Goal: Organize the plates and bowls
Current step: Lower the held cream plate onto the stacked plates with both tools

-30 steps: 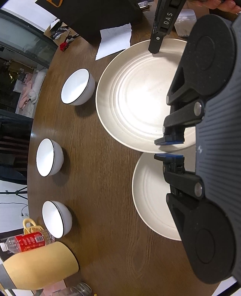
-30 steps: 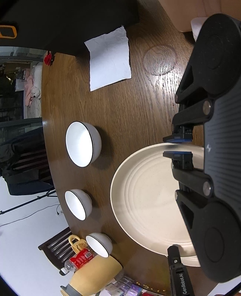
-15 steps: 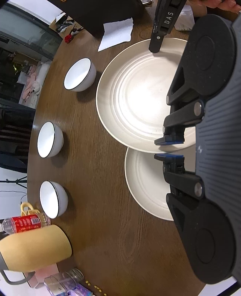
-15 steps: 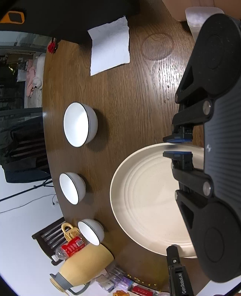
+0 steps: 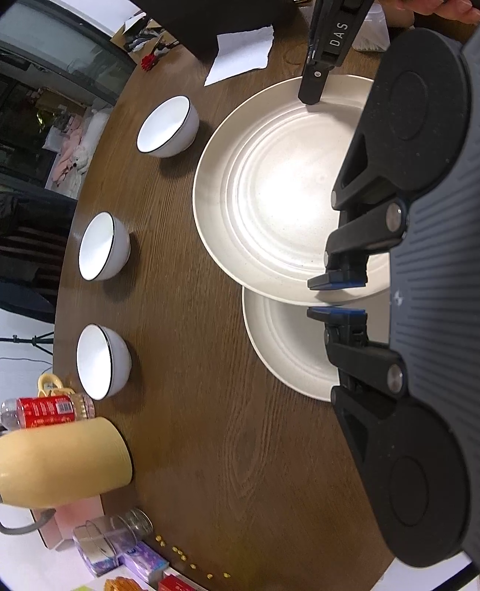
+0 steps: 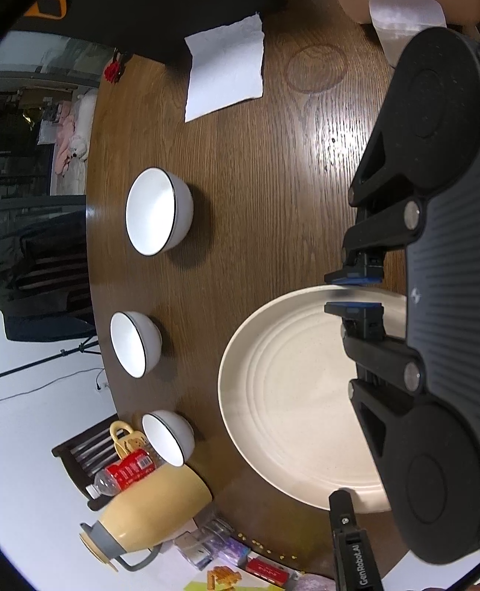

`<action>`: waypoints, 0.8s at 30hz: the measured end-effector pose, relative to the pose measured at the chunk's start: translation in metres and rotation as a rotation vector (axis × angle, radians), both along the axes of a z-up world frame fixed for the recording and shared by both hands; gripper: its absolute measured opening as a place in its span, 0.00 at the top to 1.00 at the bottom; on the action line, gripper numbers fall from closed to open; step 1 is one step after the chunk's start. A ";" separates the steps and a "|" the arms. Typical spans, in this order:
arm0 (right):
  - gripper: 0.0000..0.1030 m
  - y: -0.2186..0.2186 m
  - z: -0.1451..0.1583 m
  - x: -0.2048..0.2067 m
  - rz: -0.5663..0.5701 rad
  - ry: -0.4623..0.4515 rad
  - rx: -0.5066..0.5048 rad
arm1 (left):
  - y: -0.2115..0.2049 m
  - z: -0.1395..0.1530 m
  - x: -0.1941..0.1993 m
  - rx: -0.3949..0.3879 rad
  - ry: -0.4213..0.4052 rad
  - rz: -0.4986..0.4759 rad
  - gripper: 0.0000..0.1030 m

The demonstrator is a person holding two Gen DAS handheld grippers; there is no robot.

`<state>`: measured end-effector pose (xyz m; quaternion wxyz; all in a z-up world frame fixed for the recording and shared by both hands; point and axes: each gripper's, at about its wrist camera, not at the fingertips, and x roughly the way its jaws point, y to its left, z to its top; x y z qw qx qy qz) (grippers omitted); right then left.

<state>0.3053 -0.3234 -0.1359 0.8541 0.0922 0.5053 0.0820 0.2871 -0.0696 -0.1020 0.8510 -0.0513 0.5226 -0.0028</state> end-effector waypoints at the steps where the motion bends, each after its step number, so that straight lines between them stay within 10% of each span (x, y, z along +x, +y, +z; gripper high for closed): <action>1: 0.92 0.003 0.000 0.000 0.004 0.000 0.000 | 0.003 0.000 -0.001 0.000 0.001 0.004 0.90; 24: 0.92 0.060 -0.010 0.006 0.093 0.037 -0.013 | 0.051 -0.015 -0.007 0.009 0.034 0.089 0.90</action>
